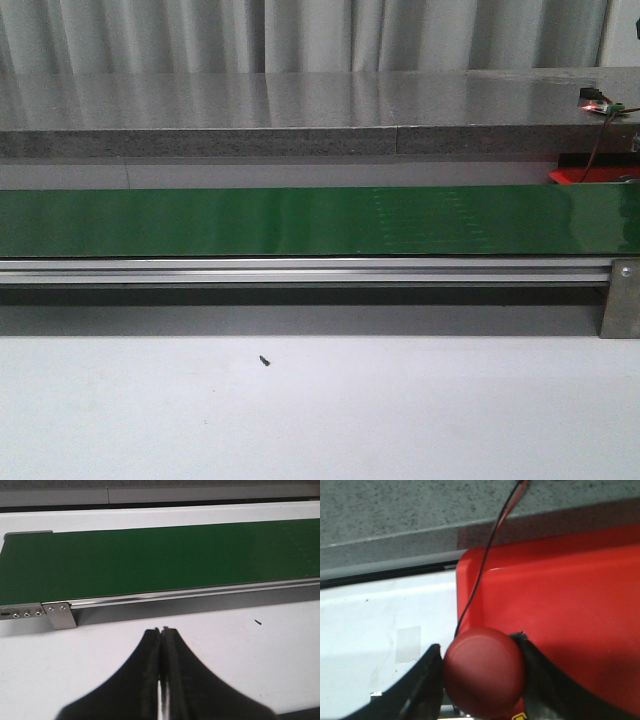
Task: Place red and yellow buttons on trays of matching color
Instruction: 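Carry the red button to the red tray, lower and release it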
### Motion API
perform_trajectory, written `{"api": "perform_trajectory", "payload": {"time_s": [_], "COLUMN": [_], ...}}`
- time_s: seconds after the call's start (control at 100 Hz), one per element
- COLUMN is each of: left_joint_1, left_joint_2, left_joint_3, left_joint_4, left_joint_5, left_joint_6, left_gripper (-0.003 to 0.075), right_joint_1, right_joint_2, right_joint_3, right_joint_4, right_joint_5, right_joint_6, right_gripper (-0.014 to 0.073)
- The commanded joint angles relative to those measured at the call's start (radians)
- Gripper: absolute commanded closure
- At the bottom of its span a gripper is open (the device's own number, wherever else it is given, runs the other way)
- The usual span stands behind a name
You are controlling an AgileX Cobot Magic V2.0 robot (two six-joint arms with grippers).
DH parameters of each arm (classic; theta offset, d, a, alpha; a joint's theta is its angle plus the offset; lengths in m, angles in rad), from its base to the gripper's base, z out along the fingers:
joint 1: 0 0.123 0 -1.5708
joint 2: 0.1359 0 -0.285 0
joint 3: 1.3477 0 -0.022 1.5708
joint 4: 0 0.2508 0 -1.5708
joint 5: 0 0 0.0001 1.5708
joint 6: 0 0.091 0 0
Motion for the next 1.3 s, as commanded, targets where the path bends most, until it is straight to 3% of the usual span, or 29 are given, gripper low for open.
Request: {"api": "perform_trajectory", "payload": {"time_s": [0.0, 0.79, 0.89, 1.01, 1.06, 1.29], "left_joint_1": [-0.007, -0.007, -0.007, -0.007, -0.007, -0.007], "left_joint_2": [0.007, 0.007, 0.007, 0.007, 0.007, 0.007], "left_joint_3": [-0.025, -0.025, -0.025, -0.025, -0.025, -0.025], "left_joint_4": [-0.023, -0.023, -0.023, -0.023, -0.023, -0.023], "left_joint_5": [-0.059, -0.059, -0.059, -0.059, -0.059, -0.059], "left_joint_6": [-0.003, -0.003, -0.003, -0.003, -0.003, -0.003], "left_gripper": [0.074, 0.074, 0.074, 0.074, 0.074, 0.074], "right_joint_1": [-0.011, -0.011, -0.011, -0.011, -0.011, -0.011], "right_joint_2": [-0.025, 0.1, 0.1, 0.1, 0.096, 0.041], "right_joint_3": [-0.031, -0.031, -0.031, -0.031, -0.031, -0.031], "right_joint_4": [0.041, 0.045, 0.045, 0.044, 0.044, 0.039], "right_joint_5": [-0.075, -0.125, -0.117, -0.107, -0.102, -0.093], "right_joint_6": [0.003, 0.003, 0.001, 0.001, 0.001, -0.001], "right_gripper": [0.0484, 0.0474, 0.0384, 0.0158, 0.0105, 0.0132]}}
